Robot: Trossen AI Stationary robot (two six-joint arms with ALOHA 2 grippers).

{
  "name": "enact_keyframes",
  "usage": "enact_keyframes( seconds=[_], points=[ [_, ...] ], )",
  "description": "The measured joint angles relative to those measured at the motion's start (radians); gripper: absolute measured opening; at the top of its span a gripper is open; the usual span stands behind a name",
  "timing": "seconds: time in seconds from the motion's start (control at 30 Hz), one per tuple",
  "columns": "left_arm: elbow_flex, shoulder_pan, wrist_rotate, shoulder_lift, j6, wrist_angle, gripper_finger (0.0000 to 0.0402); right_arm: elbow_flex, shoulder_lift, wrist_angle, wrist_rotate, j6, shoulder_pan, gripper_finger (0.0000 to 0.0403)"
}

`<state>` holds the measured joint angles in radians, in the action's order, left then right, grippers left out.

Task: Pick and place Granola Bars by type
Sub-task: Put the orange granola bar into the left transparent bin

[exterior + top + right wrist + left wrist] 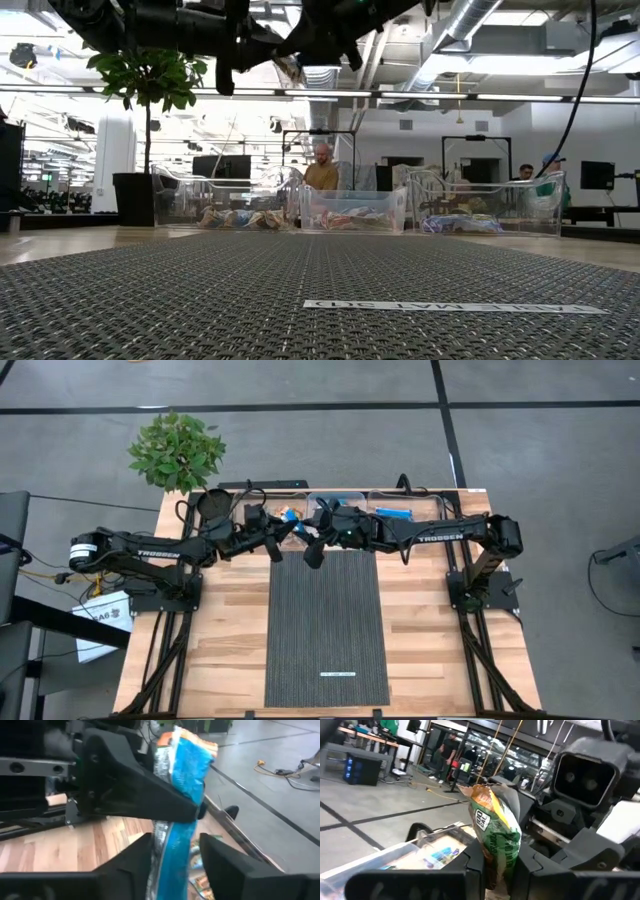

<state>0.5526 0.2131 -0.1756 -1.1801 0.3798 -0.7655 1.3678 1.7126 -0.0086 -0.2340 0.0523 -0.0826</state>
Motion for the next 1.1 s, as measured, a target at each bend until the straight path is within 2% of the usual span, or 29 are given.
enact_keyframes(
  seconds=[0.17, 0.3, 0.43, 0.6, 0.93, 1.1],
  points=[
    [0.000, 0.001, -0.070, 0.000, -0.044, 0.059, 0.0040, 0.000, 0.000, -0.058, 0.000, -0.016, -0.022, 0.0213],
    [0.000, 0.017, -0.151, 0.000, -0.055, 0.126, 0.0040, 0.000, 0.000, -0.155, -0.001, -0.020, -0.039, 0.0243],
    [0.012, 0.056, -0.185, 0.000, -0.045, 0.228, 0.0040, 0.000, 0.000, -0.279, -0.002, 0.015, -0.052, 0.0248],
    [0.099, 0.118, -0.203, 0.000, -0.033, 0.466, 0.0040, 0.000, 0.000, -0.399, -0.004, 0.040, -0.053, 0.0249],
    [0.281, 0.238, -0.205, 0.000, -0.043, 0.853, 0.0036, 0.000, 0.000, -0.530, -0.004, 0.046, -0.010, 0.0249],
    [0.347, 0.286, -0.170, 0.000, -0.021, 1.004, 0.0032, 0.000, 0.000, -0.562, -0.004, 0.053, 0.005, 0.0249]
  ],
)
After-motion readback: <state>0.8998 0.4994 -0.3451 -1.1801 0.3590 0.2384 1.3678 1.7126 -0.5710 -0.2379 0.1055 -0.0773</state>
